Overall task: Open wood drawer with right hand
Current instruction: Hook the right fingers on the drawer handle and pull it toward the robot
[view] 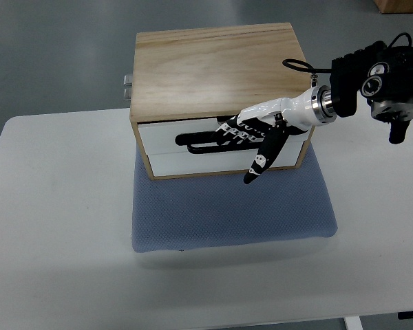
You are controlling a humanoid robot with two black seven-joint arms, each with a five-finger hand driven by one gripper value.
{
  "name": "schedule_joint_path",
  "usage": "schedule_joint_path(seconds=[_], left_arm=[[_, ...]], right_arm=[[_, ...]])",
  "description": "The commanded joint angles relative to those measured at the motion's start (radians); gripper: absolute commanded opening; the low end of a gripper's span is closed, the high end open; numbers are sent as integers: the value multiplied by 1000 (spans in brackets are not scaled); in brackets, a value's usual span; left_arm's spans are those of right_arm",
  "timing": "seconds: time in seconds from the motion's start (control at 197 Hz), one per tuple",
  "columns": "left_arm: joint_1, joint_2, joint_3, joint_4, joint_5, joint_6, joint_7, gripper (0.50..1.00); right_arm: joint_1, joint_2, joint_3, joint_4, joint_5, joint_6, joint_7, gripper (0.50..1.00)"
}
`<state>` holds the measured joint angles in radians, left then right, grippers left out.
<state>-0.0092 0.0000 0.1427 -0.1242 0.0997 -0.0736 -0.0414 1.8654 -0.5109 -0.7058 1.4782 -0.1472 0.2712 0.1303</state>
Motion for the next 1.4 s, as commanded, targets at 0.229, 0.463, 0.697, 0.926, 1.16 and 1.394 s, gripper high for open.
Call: schedule_joint_path(seconds=[0.229,0.463,0.697,0.926,1.16,1.394], left_arm=[[0,0,0,0,0,0,0,1000],[0,0,0,0,0,0,0,1000],[0,0,0,0,0,0,0,1000],[0,0,0,1,0,0,0,1000],[0,0,0,0,0,0,0,1000],[0,0,0,0,0,0,0,1000]], right_arm=[[15,-11,-14,8,-2,51,0,946],[32,-31,-18,66,-29,71,0,946],[49,-41,-18,114,-32,77,0,946],[51,-63,-20,126,-45,95,-1,946],[63,-83,-20,151,-46,120,-6,946],[64,-90,-20,168,-46,129,-8,946]])
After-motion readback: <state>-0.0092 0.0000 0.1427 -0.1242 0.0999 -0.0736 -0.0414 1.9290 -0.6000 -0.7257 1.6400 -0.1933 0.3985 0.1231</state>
